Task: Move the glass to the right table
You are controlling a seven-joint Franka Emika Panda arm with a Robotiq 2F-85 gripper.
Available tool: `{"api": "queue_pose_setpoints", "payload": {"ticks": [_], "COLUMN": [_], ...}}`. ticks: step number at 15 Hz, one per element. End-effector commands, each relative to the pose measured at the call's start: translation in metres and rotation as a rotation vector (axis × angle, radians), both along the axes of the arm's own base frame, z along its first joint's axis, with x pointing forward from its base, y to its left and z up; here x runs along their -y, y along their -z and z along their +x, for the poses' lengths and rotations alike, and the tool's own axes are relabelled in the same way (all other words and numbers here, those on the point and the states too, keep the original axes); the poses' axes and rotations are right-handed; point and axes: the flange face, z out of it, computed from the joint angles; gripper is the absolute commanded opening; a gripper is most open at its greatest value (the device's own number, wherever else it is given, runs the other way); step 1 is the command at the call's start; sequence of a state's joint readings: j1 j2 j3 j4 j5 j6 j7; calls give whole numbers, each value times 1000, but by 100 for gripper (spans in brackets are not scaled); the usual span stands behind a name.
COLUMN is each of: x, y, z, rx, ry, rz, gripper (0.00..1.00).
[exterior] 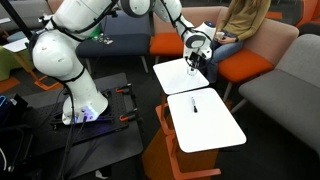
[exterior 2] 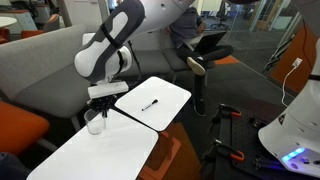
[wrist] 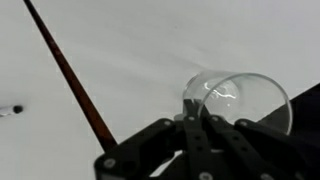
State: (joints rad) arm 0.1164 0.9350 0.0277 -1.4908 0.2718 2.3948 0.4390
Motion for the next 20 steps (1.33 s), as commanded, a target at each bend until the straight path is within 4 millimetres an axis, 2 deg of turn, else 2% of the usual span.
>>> {"api": "queue_pose_setpoints", "payload": {"ticks": [1,6,9,15,20], "x": [8,13,33,92,114], "y": [-17,-27,-31,-35,-44], "z": [-16,-56,-82,-133,-157], "rx": [-10,7,46,43,-32], "ry": [37,84,185,384,407], "rz": [9,5,27,17,-3], "gripper": [1,1,1,1,1]}}
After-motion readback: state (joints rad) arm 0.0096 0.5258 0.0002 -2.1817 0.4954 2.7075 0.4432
